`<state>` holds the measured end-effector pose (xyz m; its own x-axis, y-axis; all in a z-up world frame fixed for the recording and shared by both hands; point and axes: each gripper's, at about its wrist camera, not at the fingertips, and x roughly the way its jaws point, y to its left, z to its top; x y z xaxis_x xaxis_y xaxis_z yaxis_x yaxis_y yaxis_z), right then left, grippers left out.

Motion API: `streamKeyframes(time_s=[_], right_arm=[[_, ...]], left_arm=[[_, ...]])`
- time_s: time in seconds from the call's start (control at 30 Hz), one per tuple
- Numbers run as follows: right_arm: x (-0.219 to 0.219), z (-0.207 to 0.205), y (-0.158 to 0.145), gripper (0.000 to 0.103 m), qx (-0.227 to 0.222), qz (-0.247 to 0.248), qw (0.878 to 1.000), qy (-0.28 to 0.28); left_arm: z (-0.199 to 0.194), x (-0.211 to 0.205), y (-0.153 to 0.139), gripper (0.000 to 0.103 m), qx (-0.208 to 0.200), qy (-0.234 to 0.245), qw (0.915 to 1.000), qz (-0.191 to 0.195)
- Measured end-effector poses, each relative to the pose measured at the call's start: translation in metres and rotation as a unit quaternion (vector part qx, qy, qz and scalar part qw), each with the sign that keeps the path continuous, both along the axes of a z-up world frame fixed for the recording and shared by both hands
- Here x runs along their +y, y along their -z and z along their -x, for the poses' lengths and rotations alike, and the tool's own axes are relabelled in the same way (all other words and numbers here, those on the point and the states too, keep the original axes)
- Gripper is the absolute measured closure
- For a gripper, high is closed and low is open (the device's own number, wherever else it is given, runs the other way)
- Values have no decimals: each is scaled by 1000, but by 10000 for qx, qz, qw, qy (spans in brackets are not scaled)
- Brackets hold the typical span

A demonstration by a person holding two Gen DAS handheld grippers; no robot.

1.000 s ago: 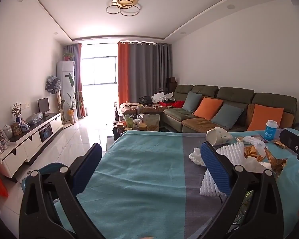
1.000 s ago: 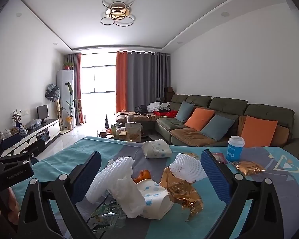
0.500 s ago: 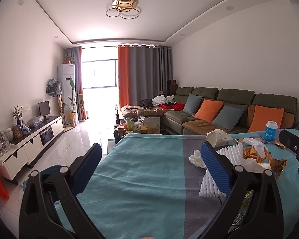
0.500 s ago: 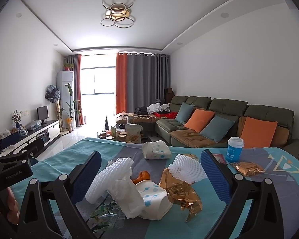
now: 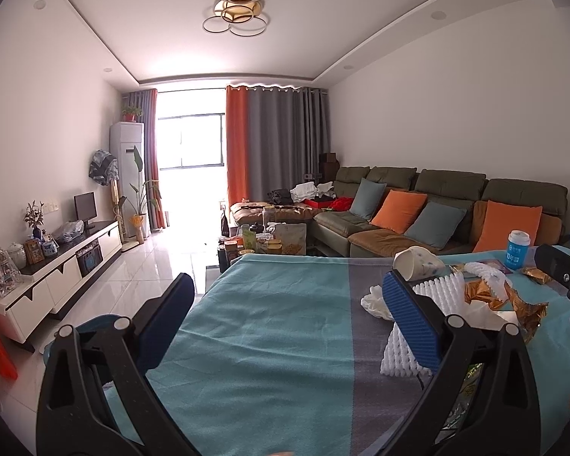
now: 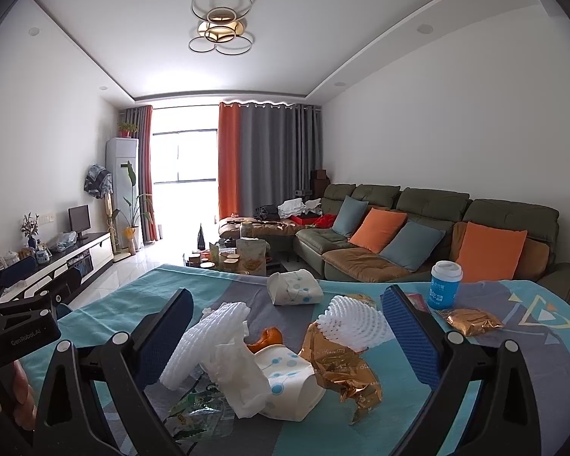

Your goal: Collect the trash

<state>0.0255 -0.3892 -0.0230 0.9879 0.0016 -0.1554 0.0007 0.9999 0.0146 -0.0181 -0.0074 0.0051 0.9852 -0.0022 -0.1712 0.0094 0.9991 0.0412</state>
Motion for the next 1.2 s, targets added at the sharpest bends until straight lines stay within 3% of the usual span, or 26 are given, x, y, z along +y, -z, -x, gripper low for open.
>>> streamKeyframes(time_s=[1.2], right_arm=[[-1, 0, 1, 7, -3, -12, 10000, -9]], left_arm=[[1, -2, 2, 6, -16, -3, 10000, 14]])
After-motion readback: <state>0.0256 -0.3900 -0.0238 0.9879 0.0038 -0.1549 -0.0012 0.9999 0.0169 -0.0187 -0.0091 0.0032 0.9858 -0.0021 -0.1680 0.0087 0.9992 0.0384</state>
